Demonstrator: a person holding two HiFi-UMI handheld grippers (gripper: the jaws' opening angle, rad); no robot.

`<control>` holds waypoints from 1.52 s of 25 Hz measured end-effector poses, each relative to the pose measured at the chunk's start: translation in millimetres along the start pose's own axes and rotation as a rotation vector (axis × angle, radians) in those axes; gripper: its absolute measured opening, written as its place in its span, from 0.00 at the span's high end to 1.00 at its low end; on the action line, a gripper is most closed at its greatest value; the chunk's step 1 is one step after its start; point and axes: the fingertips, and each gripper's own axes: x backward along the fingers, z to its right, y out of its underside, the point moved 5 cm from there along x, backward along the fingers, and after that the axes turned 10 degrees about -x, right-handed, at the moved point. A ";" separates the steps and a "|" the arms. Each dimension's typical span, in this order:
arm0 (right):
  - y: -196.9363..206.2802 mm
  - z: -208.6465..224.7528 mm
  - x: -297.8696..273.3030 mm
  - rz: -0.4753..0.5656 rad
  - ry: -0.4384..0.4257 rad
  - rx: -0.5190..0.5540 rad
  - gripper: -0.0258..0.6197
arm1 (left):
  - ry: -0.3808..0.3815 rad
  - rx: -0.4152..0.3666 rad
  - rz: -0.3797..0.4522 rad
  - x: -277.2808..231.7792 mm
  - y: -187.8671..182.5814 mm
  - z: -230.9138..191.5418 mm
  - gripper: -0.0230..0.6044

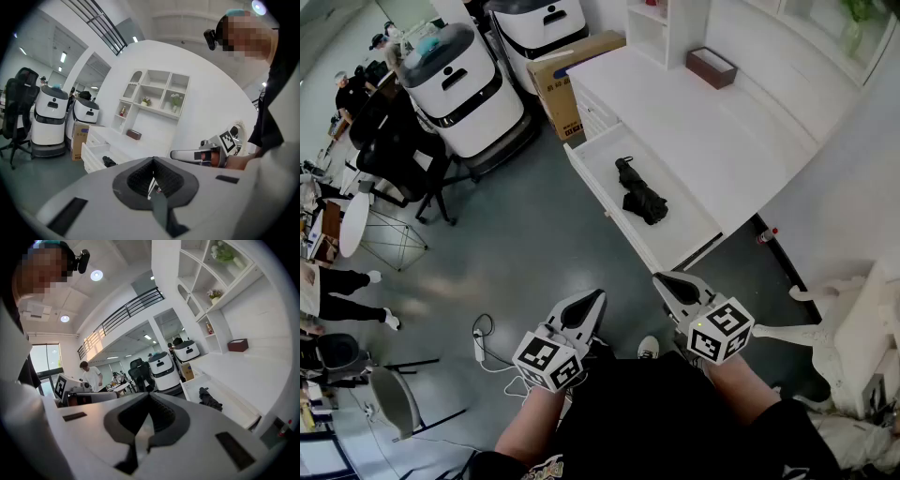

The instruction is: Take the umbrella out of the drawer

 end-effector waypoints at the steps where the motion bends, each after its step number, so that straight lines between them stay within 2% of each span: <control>1: 0.4 -0.1 0.1 0.001 0.000 0.001 0.96 | -0.001 0.001 0.001 0.4 0.5 0.1 0.96; 26: 0.0 2.6 -1.4 -0.003 -0.010 -0.022 0.96 | 0.007 0.004 -0.002 -3.0 -0.9 -0.1 0.96; 38: -1.3 -0.4 -14.7 -0.015 -0.023 -0.034 0.96 | -0.014 0.010 -0.009 2.6 -5.0 -11.5 0.96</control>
